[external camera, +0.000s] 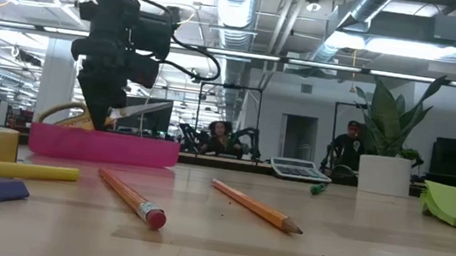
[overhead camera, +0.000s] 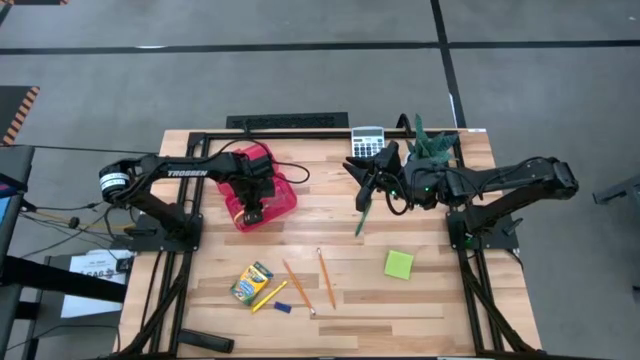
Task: Pack school essentials
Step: Put the yellow scissors into the red supply box, then put the right orange pencil into the red supply box
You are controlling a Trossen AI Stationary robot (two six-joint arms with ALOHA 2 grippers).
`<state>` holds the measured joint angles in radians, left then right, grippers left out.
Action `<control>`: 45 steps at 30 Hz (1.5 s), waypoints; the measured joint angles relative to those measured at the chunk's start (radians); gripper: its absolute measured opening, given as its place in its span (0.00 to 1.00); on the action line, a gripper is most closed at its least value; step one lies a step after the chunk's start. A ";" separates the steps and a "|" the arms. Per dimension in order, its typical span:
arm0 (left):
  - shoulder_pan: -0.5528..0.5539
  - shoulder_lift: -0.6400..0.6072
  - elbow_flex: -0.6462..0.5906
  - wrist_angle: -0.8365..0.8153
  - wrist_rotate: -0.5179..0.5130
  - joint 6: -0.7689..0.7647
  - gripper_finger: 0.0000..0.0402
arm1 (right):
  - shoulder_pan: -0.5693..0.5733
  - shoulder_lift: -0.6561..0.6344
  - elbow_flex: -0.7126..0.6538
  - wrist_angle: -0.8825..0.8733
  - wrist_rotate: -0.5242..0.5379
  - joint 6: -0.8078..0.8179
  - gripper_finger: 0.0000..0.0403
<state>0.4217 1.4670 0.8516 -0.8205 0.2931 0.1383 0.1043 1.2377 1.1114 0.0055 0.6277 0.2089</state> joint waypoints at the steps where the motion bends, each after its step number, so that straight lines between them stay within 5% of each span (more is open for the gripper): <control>1: 0.000 0.000 0.000 0.000 0.000 0.000 0.11 | 0.000 0.000 0.000 0.000 0.000 0.000 0.23; 9: 0.000 0.000 0.000 0.000 -0.002 0.008 0.17 | 0.000 0.000 0.000 0.000 0.000 0.000 0.23; 28: 0.000 0.000 0.003 0.013 -0.153 -0.019 0.51 | 0.000 0.000 0.000 -0.029 0.000 0.001 0.23; 35: -0.017 0.000 0.183 -0.237 -0.077 -0.008 0.55 | 0.012 0.000 0.000 -0.076 0.001 0.012 0.23; 40: -0.070 -0.004 0.323 -0.372 -0.044 -0.048 0.55 | 0.028 -0.006 0.000 -0.264 0.000 0.148 0.23; 45: -0.178 -0.075 0.334 -0.398 0.062 -0.133 0.55 | 0.073 -0.014 0.000 -0.605 0.001 0.356 0.23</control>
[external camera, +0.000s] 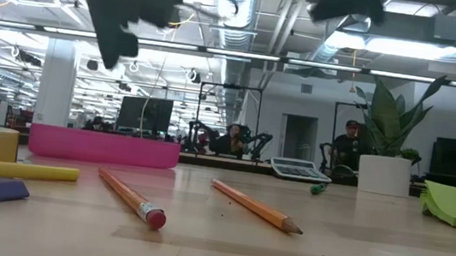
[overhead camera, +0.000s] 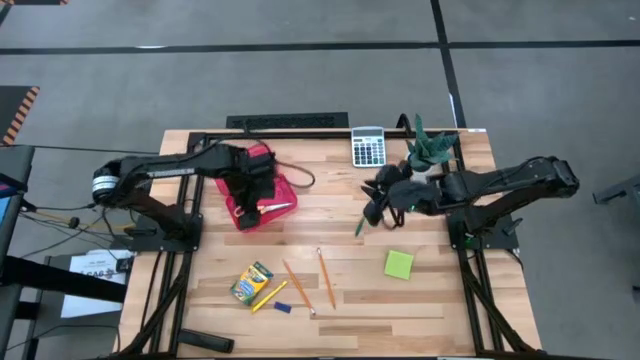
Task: Pack school essentials
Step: Put the right orange pencil into the red supply box
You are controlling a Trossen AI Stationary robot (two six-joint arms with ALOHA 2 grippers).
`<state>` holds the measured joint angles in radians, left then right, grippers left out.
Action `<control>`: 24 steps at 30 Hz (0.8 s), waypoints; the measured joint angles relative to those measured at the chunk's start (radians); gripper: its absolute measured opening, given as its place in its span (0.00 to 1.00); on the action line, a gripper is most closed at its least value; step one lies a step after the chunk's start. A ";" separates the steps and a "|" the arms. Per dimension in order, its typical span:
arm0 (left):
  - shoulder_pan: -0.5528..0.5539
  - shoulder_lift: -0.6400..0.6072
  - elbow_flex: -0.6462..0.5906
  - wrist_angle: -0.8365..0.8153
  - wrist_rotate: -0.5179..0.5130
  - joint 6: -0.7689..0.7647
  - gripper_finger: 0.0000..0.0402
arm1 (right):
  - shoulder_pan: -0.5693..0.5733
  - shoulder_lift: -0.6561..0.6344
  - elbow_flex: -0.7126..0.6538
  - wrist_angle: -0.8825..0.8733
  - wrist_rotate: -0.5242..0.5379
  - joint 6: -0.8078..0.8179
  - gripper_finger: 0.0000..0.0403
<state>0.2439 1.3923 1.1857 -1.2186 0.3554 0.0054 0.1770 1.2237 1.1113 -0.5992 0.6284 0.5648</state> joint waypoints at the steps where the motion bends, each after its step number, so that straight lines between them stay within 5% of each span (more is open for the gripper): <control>1: -0.026 -0.019 -0.005 0.004 0.003 -0.026 0.55 | 0.016 0.000 -0.003 -0.059 0.000 0.034 0.24; 6: -0.159 -0.151 -0.081 0.074 -0.038 -0.232 0.55 | 0.119 0.001 -0.066 -0.236 -0.018 0.218 0.33; 10: -0.279 -0.282 -0.199 0.243 -0.153 -0.441 0.55 | 0.193 0.014 -0.155 -0.188 -0.020 0.316 0.48; 15: -0.378 -0.393 -0.349 0.442 -0.317 -0.615 0.55 | 0.201 0.137 -0.217 0.077 -0.001 0.260 0.60; 24: -0.456 -0.474 -0.457 0.519 -0.470 -0.694 0.55 | 0.186 0.459 -0.207 0.554 -0.021 0.192 0.57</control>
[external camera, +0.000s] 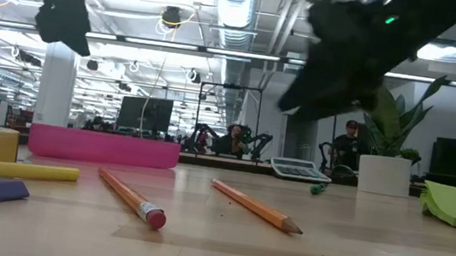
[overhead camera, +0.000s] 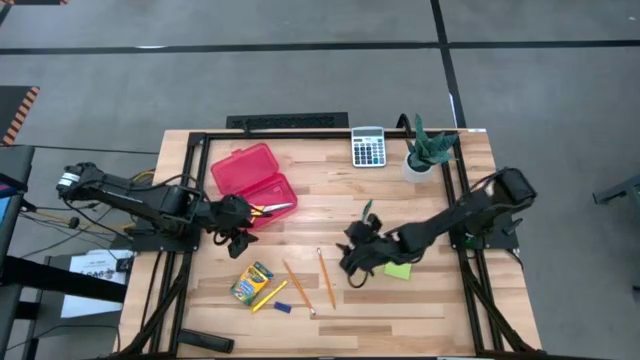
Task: Pack school essentials
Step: Put the right orange pencil into the red supply box
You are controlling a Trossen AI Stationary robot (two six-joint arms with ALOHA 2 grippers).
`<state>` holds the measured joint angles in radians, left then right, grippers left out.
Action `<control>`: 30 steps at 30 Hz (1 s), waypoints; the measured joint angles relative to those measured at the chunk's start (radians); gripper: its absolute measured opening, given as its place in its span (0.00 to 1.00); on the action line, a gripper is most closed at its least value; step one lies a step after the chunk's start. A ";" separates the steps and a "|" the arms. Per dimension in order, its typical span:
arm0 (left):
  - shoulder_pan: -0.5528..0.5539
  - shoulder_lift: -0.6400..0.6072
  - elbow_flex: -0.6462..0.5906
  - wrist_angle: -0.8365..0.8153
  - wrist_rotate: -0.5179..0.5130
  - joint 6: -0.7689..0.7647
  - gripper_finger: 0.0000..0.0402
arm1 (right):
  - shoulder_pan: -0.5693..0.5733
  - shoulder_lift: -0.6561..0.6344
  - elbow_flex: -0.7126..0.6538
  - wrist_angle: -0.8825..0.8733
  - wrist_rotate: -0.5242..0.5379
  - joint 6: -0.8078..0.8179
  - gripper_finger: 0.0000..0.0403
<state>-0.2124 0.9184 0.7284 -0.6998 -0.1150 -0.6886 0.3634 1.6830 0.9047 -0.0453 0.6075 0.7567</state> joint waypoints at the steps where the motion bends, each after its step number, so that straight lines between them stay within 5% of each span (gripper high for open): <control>1: -0.002 0.000 0.000 0.008 -0.004 0.008 0.55 | 0.001 0.033 0.013 0.012 -0.001 0.002 0.56; 10: -0.004 -0.003 0.000 0.039 -0.005 0.068 0.55 | 0.060 0.325 0.271 -0.015 0.016 0.016 0.55; 21: -0.004 -0.002 0.000 0.054 -0.005 0.146 0.55 | 0.125 0.531 0.466 -0.229 0.117 0.301 0.51; 25: -0.004 -0.002 0.000 0.070 -0.015 0.142 0.55 | 0.153 0.577 0.470 -0.260 0.158 0.411 0.41; 30: -0.003 -0.002 0.000 0.067 -0.051 0.127 0.55 | 0.164 0.583 0.471 -0.338 0.160 0.467 0.16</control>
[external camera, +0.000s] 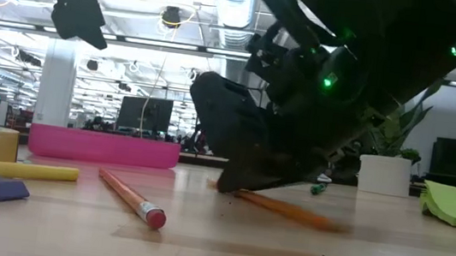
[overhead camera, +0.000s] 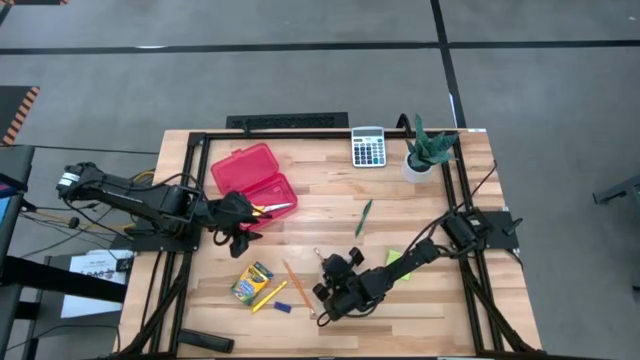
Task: Pack school essentials
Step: Put the right orange pencil into the red supply box
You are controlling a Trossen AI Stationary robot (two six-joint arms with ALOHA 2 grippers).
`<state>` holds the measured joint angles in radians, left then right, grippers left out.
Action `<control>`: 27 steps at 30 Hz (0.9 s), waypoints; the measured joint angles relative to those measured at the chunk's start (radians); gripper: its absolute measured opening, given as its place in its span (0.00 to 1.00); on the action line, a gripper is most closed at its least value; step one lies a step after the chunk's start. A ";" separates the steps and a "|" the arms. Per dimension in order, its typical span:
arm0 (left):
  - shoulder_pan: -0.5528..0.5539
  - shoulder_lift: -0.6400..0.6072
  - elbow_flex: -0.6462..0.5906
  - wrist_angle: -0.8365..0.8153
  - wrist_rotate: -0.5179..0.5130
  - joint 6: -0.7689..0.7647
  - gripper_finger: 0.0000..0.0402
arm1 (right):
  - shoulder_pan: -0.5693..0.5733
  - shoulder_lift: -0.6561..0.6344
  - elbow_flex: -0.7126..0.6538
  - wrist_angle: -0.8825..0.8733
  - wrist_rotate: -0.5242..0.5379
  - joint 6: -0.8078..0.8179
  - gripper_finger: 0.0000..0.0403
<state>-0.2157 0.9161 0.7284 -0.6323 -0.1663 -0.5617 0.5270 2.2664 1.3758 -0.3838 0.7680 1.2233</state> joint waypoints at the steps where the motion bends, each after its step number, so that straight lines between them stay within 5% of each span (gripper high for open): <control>1: 0.000 0.000 0.000 0.001 -0.008 0.000 0.55 | 0.000 -0.006 0.000 -0.016 -0.002 0.000 0.10; 3: 0.000 0.000 0.000 0.004 -0.024 0.000 0.55 | -0.004 -0.019 0.000 -0.028 -0.017 -0.013 0.04; 13: 0.000 0.000 0.000 0.093 -0.047 -0.002 0.55 | -0.069 -0.163 -0.024 -0.118 -0.079 -0.169 0.02; 21: 0.005 0.000 0.000 0.167 -0.083 -0.005 0.55 | -0.133 -0.343 -0.120 0.002 -0.043 -0.321 0.01; 27: 0.051 0.000 -0.099 0.510 -0.020 -0.038 0.55 | -0.160 -0.492 -0.158 0.169 -0.002 -0.509 0.00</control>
<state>-0.1649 0.9157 0.6290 -0.1224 -0.1861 -0.5997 0.3673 1.7742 1.2182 -0.2146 0.7662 0.7145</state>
